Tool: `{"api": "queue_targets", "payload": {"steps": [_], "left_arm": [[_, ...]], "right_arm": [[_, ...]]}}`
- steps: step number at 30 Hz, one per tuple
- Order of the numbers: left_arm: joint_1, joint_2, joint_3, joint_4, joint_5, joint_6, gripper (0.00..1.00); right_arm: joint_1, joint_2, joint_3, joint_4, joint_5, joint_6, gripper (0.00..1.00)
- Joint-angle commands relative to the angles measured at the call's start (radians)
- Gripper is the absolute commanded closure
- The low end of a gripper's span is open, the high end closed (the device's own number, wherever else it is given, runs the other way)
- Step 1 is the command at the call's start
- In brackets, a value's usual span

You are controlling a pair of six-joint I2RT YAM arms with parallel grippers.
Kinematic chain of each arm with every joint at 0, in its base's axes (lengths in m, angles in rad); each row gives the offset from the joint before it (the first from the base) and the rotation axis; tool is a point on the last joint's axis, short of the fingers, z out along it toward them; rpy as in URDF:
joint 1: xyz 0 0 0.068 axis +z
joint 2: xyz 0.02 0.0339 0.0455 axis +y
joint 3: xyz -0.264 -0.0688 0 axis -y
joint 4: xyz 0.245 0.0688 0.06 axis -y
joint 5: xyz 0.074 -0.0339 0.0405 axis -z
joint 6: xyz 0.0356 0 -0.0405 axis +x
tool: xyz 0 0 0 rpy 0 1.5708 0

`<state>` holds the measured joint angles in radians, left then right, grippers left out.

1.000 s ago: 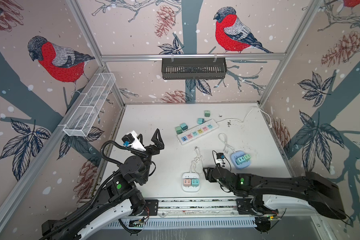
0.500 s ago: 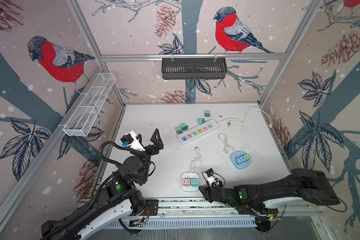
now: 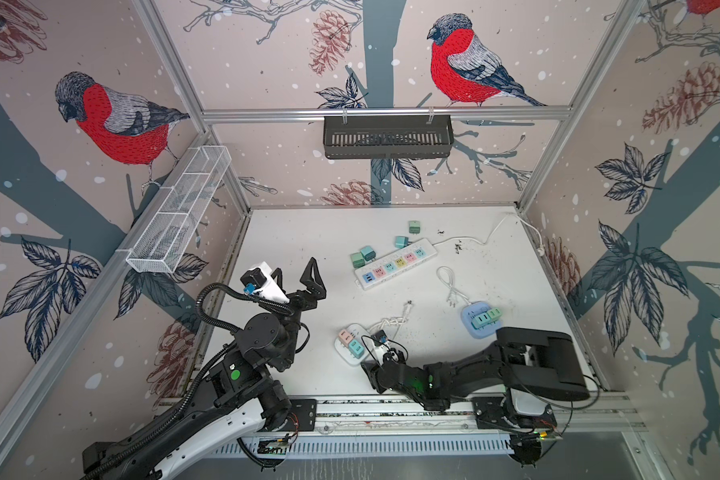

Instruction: Insert the plug

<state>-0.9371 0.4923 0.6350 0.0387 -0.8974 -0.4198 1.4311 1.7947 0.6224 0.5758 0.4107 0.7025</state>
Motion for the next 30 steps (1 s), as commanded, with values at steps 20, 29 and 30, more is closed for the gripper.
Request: {"api": "queue_targets", "payload": {"steps": [20,29,30], "left_arm": [[0.001,-0.092,-0.037,0.018,-0.028,-0.001,0.03],[0.001,-0.087,-0.037,0.023,-0.025,0.003,0.03],[0.001,-0.085,-0.037,0.024,-0.027,0.005,0.03]], "right_arm": [[-0.252,0.268,0.518,-0.102,-0.242,-0.267,0.42],[-0.436,0.035,0.413,-0.167,-0.194,-0.274,0.46],[-0.461,0.054,0.444,-0.212,-0.184,-0.278,0.46]]}}
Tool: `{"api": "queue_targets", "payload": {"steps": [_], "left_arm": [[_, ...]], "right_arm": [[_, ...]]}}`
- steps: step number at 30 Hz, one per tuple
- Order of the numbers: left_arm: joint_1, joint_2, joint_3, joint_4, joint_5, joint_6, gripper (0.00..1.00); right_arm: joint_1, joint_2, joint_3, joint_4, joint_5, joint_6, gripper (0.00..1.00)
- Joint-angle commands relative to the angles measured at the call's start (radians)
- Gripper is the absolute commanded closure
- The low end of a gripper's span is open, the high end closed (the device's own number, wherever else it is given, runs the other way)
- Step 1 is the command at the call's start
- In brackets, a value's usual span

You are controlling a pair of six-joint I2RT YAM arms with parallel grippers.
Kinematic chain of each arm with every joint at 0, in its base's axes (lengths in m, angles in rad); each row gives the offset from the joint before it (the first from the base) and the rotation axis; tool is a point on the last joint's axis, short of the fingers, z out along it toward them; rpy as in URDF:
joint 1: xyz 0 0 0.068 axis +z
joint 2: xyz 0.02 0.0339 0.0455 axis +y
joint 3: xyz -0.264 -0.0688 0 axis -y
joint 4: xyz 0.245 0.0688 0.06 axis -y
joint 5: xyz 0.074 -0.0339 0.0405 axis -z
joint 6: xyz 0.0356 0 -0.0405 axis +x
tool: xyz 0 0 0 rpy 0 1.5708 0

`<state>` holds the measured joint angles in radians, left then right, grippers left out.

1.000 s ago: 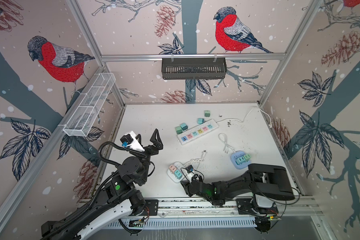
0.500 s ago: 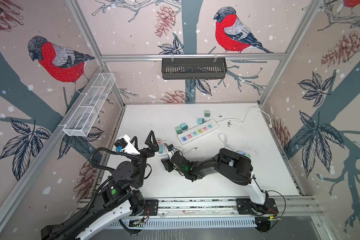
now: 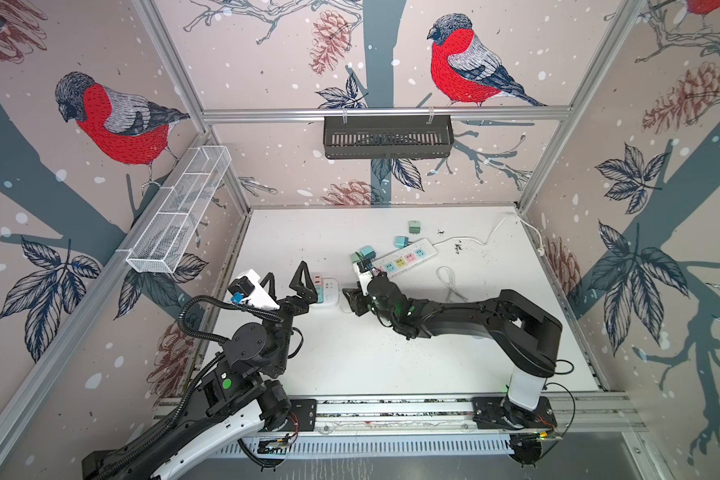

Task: Insert the plug
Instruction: 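Move the right gripper over the loose teal adapters beside the power strip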

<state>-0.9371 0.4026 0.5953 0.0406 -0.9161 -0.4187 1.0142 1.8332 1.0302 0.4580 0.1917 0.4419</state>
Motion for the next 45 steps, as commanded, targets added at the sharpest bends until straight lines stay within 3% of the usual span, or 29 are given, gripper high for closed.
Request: {"api": "queue_targets", "payload": {"steps": [1,11,15,20,30,36,45], "left_arm": [[0.001,0.005,0.003,0.026,-0.009,0.006,0.03],[0.001,0.034,0.009,0.034,-0.003,0.015,0.03],[0.001,0.042,0.01,0.038,-0.007,0.02,0.03],[0.001,0.049,0.012,0.041,-0.001,0.02,0.03],[0.001,0.047,0.011,0.041,0.0,0.021,0.03],[0.001,0.056,0.011,0.049,0.009,0.022,0.03],[0.001,0.071,0.016,0.053,0.014,0.024,0.03]], "right_arm": [[-0.066,0.035,0.068,-0.124,0.044,-0.024,0.46],[-0.293,0.238,0.35,-0.344,0.035,-0.061,0.38],[-0.365,0.282,0.393,-0.393,0.014,-0.066,0.37],[-0.441,0.322,0.421,-0.426,-0.012,-0.069,0.29],[-0.474,0.439,0.566,-0.534,0.006,-0.112,0.25],[-0.473,0.434,0.523,-0.539,0.04,-0.093,0.27],[-0.442,0.211,0.16,-0.387,0.072,-0.041,0.26]]}}
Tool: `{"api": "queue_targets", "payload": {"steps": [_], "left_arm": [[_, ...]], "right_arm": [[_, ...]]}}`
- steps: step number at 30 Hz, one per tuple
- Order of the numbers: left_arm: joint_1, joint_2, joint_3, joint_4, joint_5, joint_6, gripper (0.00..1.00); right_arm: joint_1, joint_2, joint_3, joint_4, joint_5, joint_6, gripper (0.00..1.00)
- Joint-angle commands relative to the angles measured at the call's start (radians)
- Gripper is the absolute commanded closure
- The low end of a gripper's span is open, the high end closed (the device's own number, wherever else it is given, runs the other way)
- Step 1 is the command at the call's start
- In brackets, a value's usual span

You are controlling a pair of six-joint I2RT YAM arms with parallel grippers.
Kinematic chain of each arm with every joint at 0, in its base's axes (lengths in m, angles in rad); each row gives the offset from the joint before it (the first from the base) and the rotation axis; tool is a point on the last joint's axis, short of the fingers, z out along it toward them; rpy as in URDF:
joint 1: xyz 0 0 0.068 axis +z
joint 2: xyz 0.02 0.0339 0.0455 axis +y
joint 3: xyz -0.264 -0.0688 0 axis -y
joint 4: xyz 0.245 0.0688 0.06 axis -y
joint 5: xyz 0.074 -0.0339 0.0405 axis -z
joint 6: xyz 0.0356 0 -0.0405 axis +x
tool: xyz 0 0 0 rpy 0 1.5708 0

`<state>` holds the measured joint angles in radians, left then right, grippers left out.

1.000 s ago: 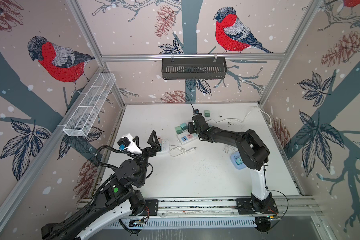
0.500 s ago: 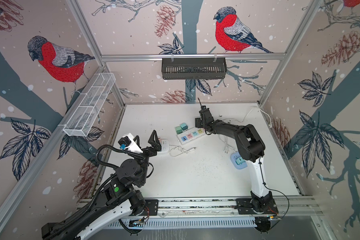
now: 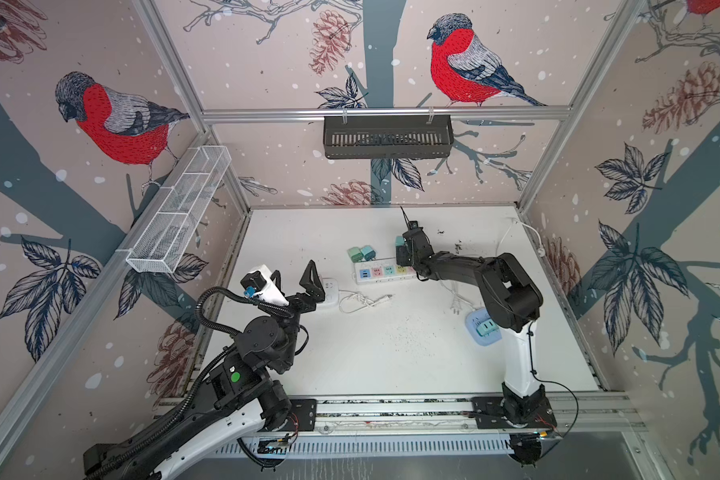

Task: Insert the plug
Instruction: 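Move the right gripper over the loose teal adapters beside the power strip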

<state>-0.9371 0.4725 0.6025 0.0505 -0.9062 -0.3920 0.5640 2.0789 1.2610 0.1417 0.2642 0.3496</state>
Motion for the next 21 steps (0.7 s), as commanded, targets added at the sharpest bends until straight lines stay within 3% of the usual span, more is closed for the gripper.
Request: {"api": "queue_targets", "payload": {"steps": [1,10,21], "left_arm": [[0.001,0.003,0.008,0.043,0.007,-0.004,0.03],[0.001,0.017,0.009,0.048,0.01,-0.006,0.02],[0.003,0.038,0.014,0.054,0.0,-0.001,0.03]], "right_arm": [[0.011,-0.059,-0.112,-0.056,-0.002,0.057,0.26],[0.045,-0.214,-0.378,0.05,0.004,0.095,0.25],[0.056,-0.28,-0.345,0.042,-0.002,0.103,0.25]]}}
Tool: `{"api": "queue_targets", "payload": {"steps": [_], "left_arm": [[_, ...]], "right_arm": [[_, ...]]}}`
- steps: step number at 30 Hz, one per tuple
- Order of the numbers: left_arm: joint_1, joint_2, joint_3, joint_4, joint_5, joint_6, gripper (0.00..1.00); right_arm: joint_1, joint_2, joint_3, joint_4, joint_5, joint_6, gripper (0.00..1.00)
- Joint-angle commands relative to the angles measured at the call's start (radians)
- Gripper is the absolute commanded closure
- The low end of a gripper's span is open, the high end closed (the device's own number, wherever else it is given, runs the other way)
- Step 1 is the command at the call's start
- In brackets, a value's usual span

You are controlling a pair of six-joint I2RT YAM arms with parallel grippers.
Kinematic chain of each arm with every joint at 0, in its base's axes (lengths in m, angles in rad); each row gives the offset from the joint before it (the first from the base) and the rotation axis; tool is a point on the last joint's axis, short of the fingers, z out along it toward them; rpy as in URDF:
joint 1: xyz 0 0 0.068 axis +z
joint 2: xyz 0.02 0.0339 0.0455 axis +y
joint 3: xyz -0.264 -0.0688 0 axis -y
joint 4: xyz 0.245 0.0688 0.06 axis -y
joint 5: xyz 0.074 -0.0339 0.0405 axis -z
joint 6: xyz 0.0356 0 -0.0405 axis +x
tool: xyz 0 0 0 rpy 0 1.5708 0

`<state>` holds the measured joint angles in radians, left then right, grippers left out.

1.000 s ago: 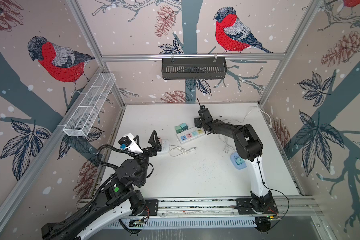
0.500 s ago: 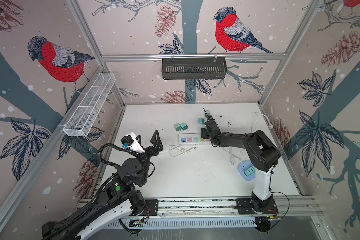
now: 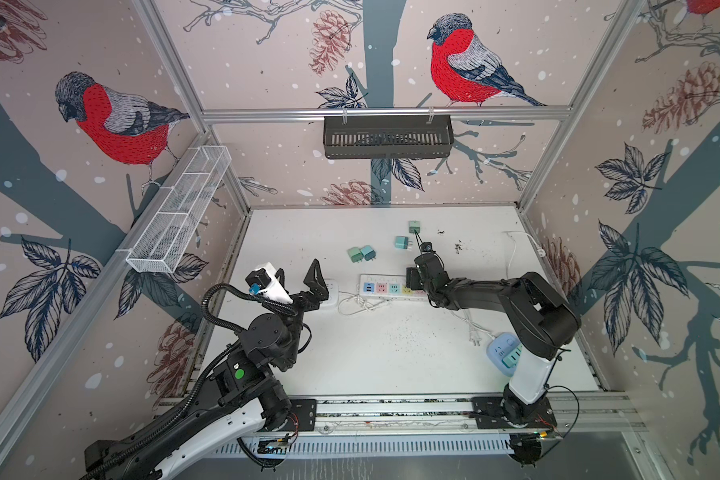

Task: Insert the plug
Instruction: 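Move the right gripper over the loose teal adapters beside the power strip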

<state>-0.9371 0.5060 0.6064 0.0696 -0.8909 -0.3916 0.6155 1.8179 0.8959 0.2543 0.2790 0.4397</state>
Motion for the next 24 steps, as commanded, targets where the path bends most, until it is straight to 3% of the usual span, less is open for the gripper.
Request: {"api": "queue_targets", "payload": {"steps": [1,11,20,24], "left_arm": [[0.001,0.005,0.012,0.033,-0.014,-0.002,0.03],[0.002,0.021,0.003,0.06,-0.007,0.02,0.03],[0.002,0.047,0.015,0.059,0.017,0.038,0.03],[0.001,0.046,0.012,0.066,0.02,0.045,0.03]], "right_arm": [[0.003,-0.026,0.032,-0.075,-0.01,0.012,0.25],[-0.062,0.12,0.335,-0.19,-0.014,-0.069,0.22],[-0.142,0.385,0.672,-0.276,-0.206,-0.145,0.21],[-0.149,0.498,0.824,-0.336,-0.24,-0.175,0.19]]}}
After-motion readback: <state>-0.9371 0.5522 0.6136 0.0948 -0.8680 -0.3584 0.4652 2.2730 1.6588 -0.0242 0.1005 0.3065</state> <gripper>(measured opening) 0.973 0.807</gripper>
